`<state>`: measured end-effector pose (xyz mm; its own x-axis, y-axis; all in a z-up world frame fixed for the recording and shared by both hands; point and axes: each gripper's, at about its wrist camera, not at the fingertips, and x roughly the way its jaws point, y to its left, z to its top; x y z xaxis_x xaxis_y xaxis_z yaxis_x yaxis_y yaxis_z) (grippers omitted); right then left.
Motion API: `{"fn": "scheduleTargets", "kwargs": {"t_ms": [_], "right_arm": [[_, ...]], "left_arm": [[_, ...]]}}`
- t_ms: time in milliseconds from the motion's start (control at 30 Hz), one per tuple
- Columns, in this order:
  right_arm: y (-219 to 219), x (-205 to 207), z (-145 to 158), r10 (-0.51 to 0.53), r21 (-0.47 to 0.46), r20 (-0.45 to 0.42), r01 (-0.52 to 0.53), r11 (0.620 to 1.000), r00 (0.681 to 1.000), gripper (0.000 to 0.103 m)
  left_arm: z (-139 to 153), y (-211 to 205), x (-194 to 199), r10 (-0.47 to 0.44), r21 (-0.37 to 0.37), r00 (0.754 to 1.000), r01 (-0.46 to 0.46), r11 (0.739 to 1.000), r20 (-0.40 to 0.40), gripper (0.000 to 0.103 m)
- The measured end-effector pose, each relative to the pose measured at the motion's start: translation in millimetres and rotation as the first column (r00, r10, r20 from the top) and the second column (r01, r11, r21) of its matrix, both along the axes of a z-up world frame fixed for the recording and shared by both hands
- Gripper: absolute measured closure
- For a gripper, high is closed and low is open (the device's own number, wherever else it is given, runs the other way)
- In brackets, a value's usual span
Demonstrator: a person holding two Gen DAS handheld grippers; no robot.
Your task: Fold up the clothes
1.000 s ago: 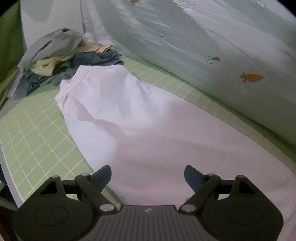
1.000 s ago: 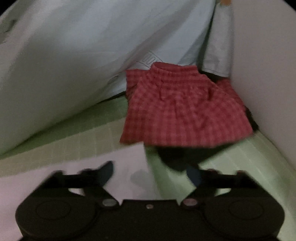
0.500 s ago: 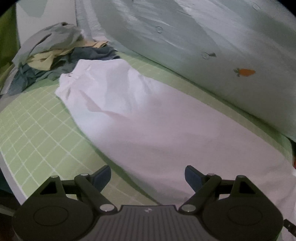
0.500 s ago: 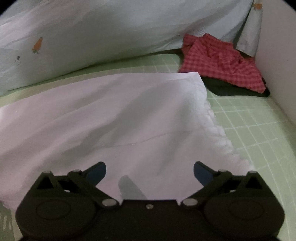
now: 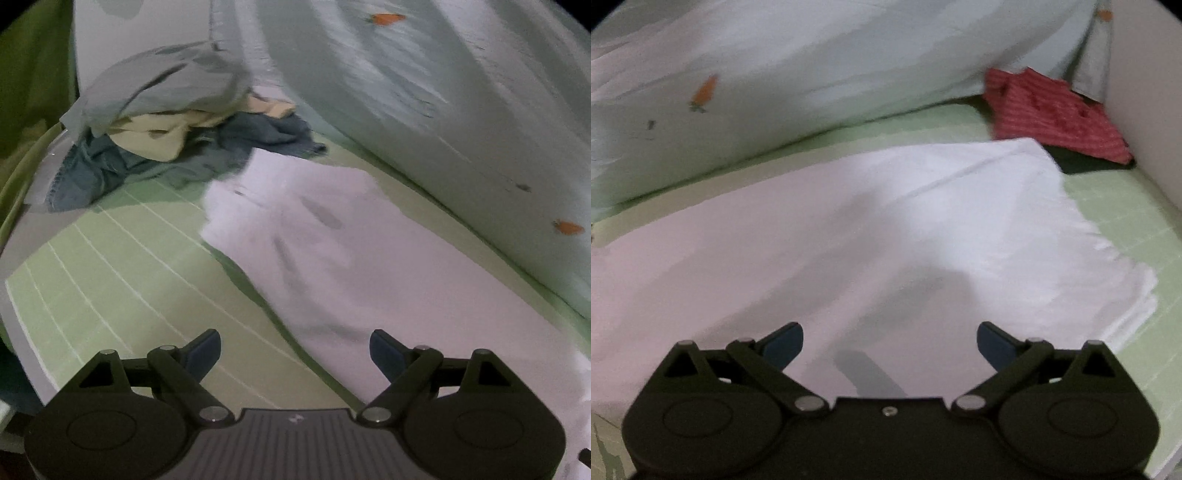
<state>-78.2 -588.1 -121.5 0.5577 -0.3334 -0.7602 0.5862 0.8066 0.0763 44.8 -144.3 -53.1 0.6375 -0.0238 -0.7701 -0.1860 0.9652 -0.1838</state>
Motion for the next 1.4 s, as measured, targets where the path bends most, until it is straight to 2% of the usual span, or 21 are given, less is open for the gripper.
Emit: {"fn": "scheduleTargets", "kwargs": {"t_ms": [133,300,500,733,933,1000,1033,1067,1133,1167,1267,1400], "right_arm": [[24.9,19.9,8.2,-0.047,-0.013,0.002,0.047,0.999,0.999,0.001],[49.3,42.1,17.9,-0.131,-0.026,-0.001,0.131,0.991,0.991,0.001],[71.4,59.2,23.9,-0.198,-0.046,-0.027,0.197,0.979,0.98,0.001],[85.2,65.8,21.0,-0.233,-0.064,-0.082,0.228,0.972,0.969,0.001],[90.4,61.2,16.7,-0.235,-0.055,-0.104,0.231,0.971,0.966,0.001],[90.8,55.9,15.7,-0.235,-0.058,-0.106,0.23,0.971,0.966,0.001],[89.2,52.3,14.8,-0.248,-0.053,-0.107,0.244,0.968,0.963,0.001],[87.2,48.5,13.8,-0.263,-0.047,-0.107,0.26,0.965,0.959,0.001],[82.6,41.8,12.0,-0.286,-0.035,-0.103,0.284,0.958,0.953,0.001],[79.8,39.0,11.3,-0.292,-0.03,-0.098,0.29,0.957,0.952,0.001],[71.4,30.5,9.2,-0.309,-0.014,-0.08,0.309,0.951,0.948,0.001],[57.9,19.2,9.1,-0.318,0.011,-0.045,0.319,0.948,0.947,0.001]], "left_arm": [[-13.6,46.6,41.6,0.007,-0.043,1.0,-0.008,0.999,-0.02,0.015],[-32.5,78.4,93.4,-0.06,-0.043,0.997,0.058,0.997,-0.041,0.015],[-51.8,102.7,136.6,-0.084,-0.067,0.996,0.081,0.994,-0.039,0.015],[-69.6,106.8,156.0,-0.11,-0.115,0.993,0.106,0.988,-0.031,0.015],[-80.5,111.3,159.6,-0.07,-0.183,0.997,0.064,0.981,-0.025,0.016],[-79.7,111.2,162.1,-0.071,-0.187,0.997,0.065,0.98,-0.027,0.022],[-78.4,110.1,164.6,-0.075,-0.171,0.996,0.067,0.983,-0.038,0.035],[-77.7,111.2,165.9,-0.076,-0.195,0.996,0.066,0.979,-0.045,0.052],[-76.4,113.6,168.3,-0.077,-0.245,0.995,0.061,0.968,-0.058,0.071],[-75.7,114.7,169.5,-0.079,-0.27,0.995,0.059,0.961,-0.064,0.077],[-54.8,104.7,161.3,-0.098,-0.253,0.995,0.094,0.963,-0.003,0.083],[-14.9,76.0,144.0,-0.16,-0.207,0.982,0.178,0.962,0.098,0.083]]}}
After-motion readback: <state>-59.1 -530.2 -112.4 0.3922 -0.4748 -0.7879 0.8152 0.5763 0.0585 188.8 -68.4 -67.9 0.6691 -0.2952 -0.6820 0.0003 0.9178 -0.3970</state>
